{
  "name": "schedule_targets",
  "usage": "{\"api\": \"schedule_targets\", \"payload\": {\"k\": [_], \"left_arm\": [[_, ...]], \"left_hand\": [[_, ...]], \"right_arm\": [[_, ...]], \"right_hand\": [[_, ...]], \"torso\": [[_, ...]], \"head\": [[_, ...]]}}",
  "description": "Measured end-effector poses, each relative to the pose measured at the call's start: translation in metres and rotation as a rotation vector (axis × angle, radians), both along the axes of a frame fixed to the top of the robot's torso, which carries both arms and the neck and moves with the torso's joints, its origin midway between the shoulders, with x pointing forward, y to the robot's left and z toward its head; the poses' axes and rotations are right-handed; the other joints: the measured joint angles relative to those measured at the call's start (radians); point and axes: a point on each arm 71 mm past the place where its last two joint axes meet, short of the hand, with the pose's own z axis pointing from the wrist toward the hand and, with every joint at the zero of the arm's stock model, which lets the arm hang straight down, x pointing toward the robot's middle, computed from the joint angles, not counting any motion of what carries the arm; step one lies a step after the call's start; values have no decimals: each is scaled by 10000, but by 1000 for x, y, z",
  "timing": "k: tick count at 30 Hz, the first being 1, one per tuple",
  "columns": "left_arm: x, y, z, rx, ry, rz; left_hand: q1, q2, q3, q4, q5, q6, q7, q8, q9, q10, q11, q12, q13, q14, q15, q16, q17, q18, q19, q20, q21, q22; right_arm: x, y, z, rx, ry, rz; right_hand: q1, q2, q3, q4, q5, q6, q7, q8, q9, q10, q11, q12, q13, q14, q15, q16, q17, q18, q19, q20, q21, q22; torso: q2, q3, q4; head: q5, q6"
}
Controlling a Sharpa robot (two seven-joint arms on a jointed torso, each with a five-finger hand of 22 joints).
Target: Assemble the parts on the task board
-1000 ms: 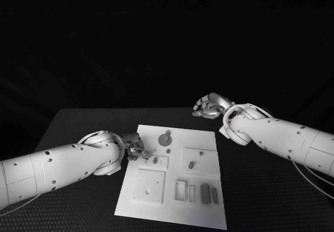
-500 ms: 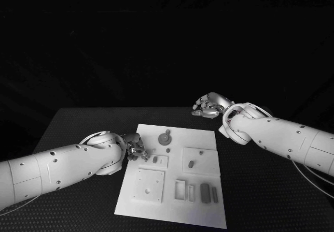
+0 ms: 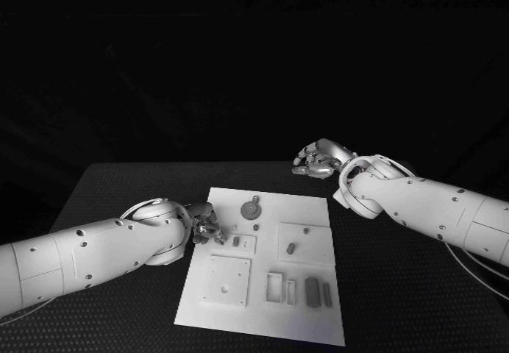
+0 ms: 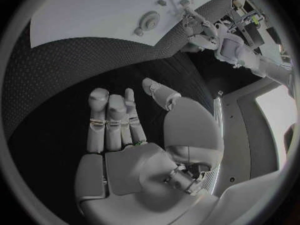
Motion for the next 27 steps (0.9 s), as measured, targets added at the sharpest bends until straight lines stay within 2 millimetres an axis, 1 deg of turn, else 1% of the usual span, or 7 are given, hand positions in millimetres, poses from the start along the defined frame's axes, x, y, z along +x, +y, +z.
{"api": "schedule_targets", "payload": {"k": [3,4,10,11,13,19,27], "left_arm": [[0,0,0,42,14,-27],[0,0,0,64,16,-44],[0,0,0,148,-4,-82],[0,0,0,158,-8,-83],[0,0,0,173,-16,-83],[0,-1,-1,194,-28,-101],[-2,-2,-1,153,-40,-134]], "left_hand": [[-20,-20,0,0,0,2,-1,1,21,0,0,0,1,0,0,0,8,0,0,0,0,0],[-25,-25,0,0,0,2,-1,1,278,0,0,0,2,0,0,0,10,0,0,0,0,0],[-51,-51,-1,0,0,36,-34,1,333,36,-36,58,14,0,0,40,19,0,-1,0,39,-1],[-52,-52,-1,0,0,37,-34,0,517,36,-36,57,18,0,0,40,18,0,-1,0,39,-1],[-53,-52,-1,0,0,37,-34,0,526,36,-36,57,23,0,0,40,18,1,-1,0,39,-1],[-61,-61,-1,1,0,49,-24,41,806,36,-35,58,23,0,0,40,18,0,-1,0,39,-1],[-33,-33,-2,1,-1,76,-35,41,809,37,-33,71,32,0,0,57,17,0,-1,0,39,7]], "right_arm": [[0,0,0,1,0,2],[0,0,0,1,-1,3],[0,0,0,-1,-1,0],[0,0,0,-2,-1,-2],[0,-1,0,-2,-1,-4],[0,-1,0,-2,-2,-1],[0,-1,0,-2,-1,-2]], "right_hand": [[0,0,0,0,33,7,-7,0,0,0,0,0,0,0,0,0,0,-1,0,0,0,0],[0,0,0,0,39,8,-8,0,0,0,0,0,0,0,0,0,0,0,0,1,0,0],[0,0,0,0,39,8,-10,0,1,0,0,0,0,0,0,0,0,0,0,1,0,0],[0,0,0,0,39,8,-10,0,1,0,0,0,1,0,0,0,0,0,1,2,0,0],[0,0,0,0,39,8,-11,0,1,0,0,0,1,0,0,0,0,1,1,2,0,0],[0,0,0,0,39,-6,-27,0,1,0,0,0,1,0,0,0,1,0,1,3,0,0],[0,0,0,0,39,-5,-29,0,-8,0,0,0,-9,0,0,1,1,1,2,4,0,0]], "torso": [[-2,0,-2],[-2,-1,-3],[-2,6,-8],[-2,6,-9],[-1,7,-8],[1,11,-9],[2,6,-12]], "head": [[-1,-2],[-1,-2],[-1,-9],[0,-10],[0,-11],[-6,-15],[-14,-10]]}}
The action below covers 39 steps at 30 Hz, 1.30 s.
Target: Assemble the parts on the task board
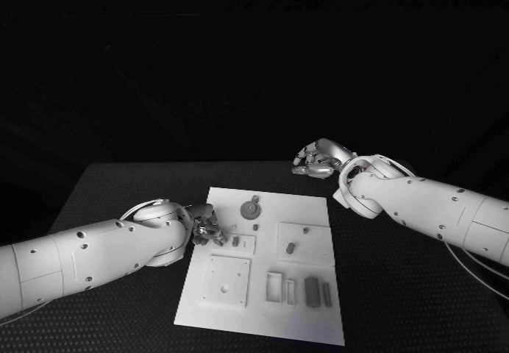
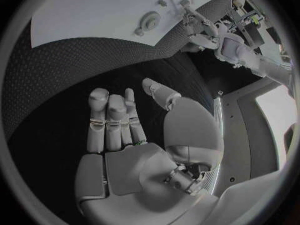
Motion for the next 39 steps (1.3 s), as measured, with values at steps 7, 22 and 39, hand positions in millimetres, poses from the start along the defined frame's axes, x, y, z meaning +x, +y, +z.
{"api": "schedule_targets", "payload": {"k": [7,22,39], "left_arm": [[-2,0,1,-71,-58,11],[-1,1,3,-206,-408,173],[-1,4,-1,-193,-513,288]], "left_hand": [[27,26,-8,7,-1,7,4,-2,-4,7,8,25,3,37,-36,21,10,0,37,-36,39,-1],[53,52,54,-56,21,13,9,42,4,-5,-1,71,21,37,-36,59,9,0,37,-36,78,-3],[54,53,41,-69,18,14,9,78,15,-6,0,109,29,36,-35,98,16,0,36,-36,116,-5]], "right_arm": [[0,0,0,0,1,0],[0,0,0,-2,4,-4],[0,0,-1,-3,12,-4]], "right_hand": [[0,0,0,0,0,13,-14,0,1,0,0,0,0,0,0,0,0,-1,1,1,0,0],[0,0,0,0,38,13,-18,0,2,0,0,0,-8,0,0,0,-10,-1,16,17,0,0],[0,0,0,0,37,11,29,0,-7,0,0,0,-9,0,0,1,-9,0,17,18,0,0]], "torso": [[2,-3,0],[0,-5,13],[-3,4,13]], "head": [[-6,7],[-29,-6],[2,-27]]}}
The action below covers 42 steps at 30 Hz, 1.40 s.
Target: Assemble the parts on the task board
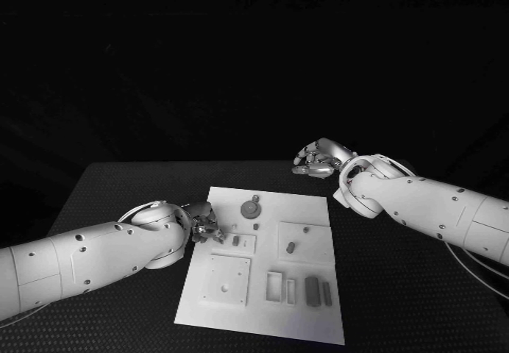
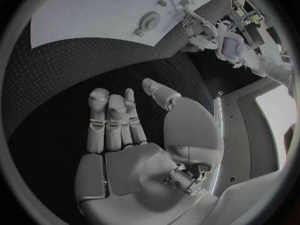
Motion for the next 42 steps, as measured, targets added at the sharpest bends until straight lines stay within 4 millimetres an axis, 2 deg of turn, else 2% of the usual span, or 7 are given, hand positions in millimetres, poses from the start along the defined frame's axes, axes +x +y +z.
{"api": "schedule_targets", "payload": {"k": [42], "left_arm": [[-1,-4,-4,-82,-68,-113]], "left_hand": [[-45,-44,-15,13,-18,1,0,18,30,-1,1,39,-4,-1,2,-1,-4,0,0,0,0,-3]], "right_arm": [[0,-1,-1,-8,8,-17]], "right_hand": [[0,0,0,0,-7,-9,-31,0,-7,0,0,0,-17,0,0,0,-8,0,1,2,0,0]], "torso": [[4,-7,-7]], "head": [[-23,-36]]}}
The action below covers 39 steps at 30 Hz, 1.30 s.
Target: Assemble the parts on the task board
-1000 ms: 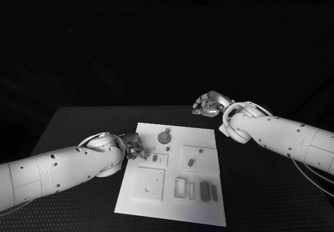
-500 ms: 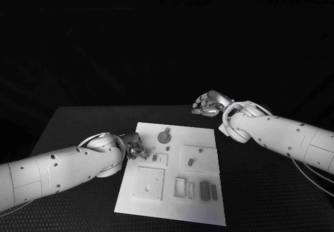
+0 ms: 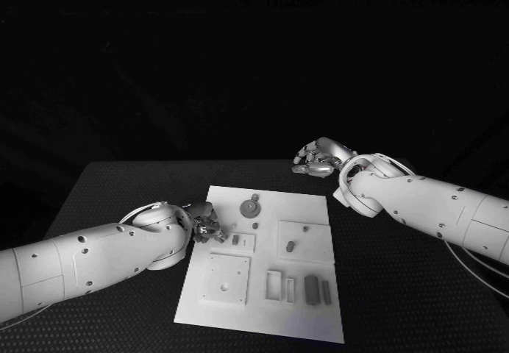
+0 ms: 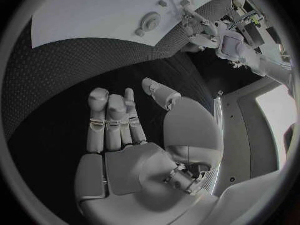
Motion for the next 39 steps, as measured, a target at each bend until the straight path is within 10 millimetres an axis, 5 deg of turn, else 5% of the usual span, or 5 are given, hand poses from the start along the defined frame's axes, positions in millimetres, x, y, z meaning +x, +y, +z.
{"api": "schedule_targets", "payload": {"k": [36,39], "left_arm": [[0,2,-1,100,88,-41],[1,2,-1,122,104,-40]], "left_hand": [[12,12,37,-18,39,32,-27,55,30,1,0,97,5,0,0,-1,-2,0,0,0,40,5],[-160,-161,-17,85,43,39,-34,78,73,2,-2,109,5,0,0,45,-3,-1,0,0,40,4]], "right_arm": [[0,0,0,-5,11,-5],[0,0,0,-5,12,-5]], "right_hand": [[-40,40,0,0,38,20,30,0,-7,0,0,0,-9,0,0,0,1,1,15,15,-38,1],[-40,40,0,0,37,20,30,0,-7,0,0,39,-8,0,0,0,1,1,15,16,-38,1]], "torso": [[2,1,2],[2,3,1]], "head": [[65,-4],[65,-6]]}}
